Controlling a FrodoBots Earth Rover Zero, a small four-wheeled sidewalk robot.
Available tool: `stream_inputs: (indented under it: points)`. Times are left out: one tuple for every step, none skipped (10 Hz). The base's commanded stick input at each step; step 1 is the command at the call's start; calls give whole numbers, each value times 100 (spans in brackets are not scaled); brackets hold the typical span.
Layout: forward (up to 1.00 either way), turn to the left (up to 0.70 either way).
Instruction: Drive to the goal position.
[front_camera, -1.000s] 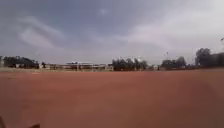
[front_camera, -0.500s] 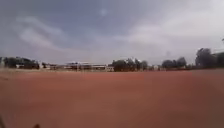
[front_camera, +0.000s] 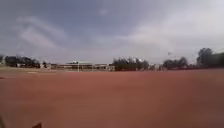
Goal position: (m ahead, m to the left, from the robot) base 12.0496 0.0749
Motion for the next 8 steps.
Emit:
stream_inputs:
  points:
    - [70,0]
    - [70,0]
    - [70,0]
    - [70,0]
    - [70,0]
    - [70,0]
    - [70,0]
    - [70,0]
